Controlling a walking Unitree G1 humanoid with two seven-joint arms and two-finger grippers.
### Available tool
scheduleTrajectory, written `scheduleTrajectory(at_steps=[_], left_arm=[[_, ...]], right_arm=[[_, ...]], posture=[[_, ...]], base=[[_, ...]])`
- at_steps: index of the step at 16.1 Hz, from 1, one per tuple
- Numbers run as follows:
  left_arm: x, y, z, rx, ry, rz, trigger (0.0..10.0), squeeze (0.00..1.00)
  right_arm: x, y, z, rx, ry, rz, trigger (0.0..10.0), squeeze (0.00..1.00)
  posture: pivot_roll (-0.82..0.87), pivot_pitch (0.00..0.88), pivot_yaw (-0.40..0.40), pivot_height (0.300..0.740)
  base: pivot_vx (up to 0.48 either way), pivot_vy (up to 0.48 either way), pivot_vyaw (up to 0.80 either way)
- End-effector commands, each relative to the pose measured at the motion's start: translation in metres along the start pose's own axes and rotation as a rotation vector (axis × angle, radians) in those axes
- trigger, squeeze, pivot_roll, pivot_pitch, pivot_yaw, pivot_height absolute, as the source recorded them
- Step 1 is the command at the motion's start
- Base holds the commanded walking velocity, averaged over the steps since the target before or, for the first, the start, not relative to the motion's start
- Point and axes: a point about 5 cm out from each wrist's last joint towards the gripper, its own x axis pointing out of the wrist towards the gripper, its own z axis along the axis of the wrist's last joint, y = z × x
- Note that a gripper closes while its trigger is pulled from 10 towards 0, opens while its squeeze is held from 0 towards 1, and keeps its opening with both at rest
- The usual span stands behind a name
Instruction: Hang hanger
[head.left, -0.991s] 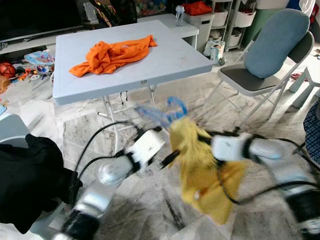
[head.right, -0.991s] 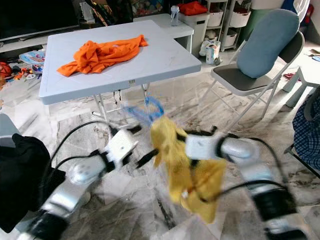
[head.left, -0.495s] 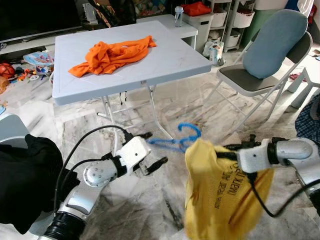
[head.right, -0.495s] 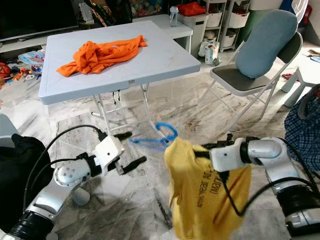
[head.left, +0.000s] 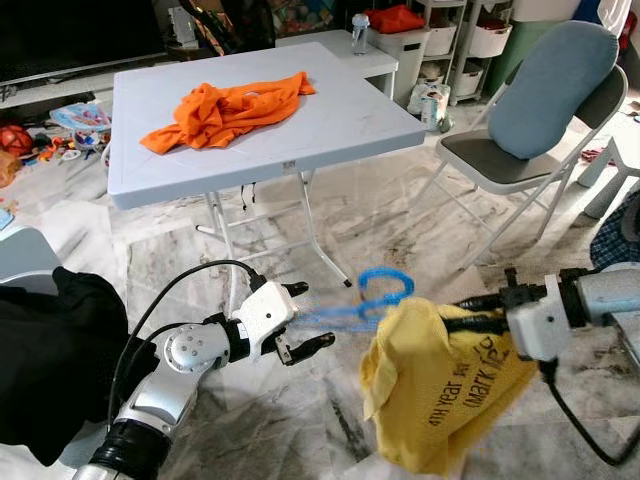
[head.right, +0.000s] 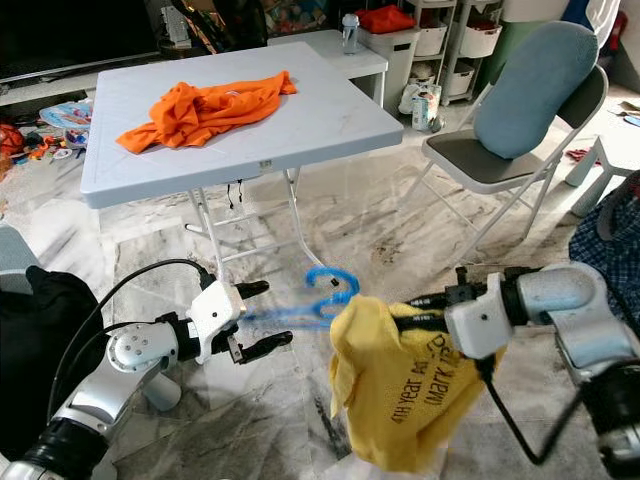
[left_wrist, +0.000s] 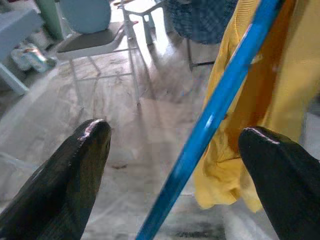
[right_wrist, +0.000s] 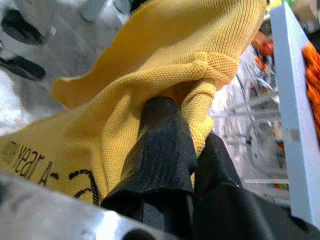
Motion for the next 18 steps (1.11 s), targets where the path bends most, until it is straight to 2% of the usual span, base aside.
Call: scheduleTrajectory(at_steps=[1,2,7,9,18], left_arm=[[0.001,0.004,0.004,0.0,-0.008,-0.018,4.5,0.0],[0.001,0.006,0.005,0.002,-0.018,-0.018,0.0,0.0],[0.009,0.003,0.007,-0.035,-0.029,-0.094,0.0,0.0],[0.013,0.0,0.007,-0.041,-0.023,-0.136,0.0,0.0],[0.016,0.003,0.012,-0.032,-0.022,-0.177,0.0,0.0]], right_arm=[[-0.007,-0.002,0.01,-0.035,-0.021,0.025,10.0,0.0],[-0.008,0.0,0.012,-0.04,-0.02,0.049,10.0,0.0],[-0.002,-0.002,0.016,-0.071,-0.038,0.024,10.0,0.0],[0.003,-0.008,0.02,-0.084,-0.068,-0.026,10.0,0.0],[0.004,-0.012,0.021,-0.101,-0.072,-0.047,10.0,0.0]], posture=[[-0.16,0.0,0.02,0.74],[-0.17,0.0,0.021,0.74],[-0.17,0.0,0.021,0.74],[-0.16,0.0,0.017,0.74],[-0.17,0.0,0.022,0.74]], base=[[0.0,0.0,0.0],[0.0,0.0,0.0],[0.0,0.0,0.0],[0.0,0.0,0.0],[0.0,0.0,0.0]])
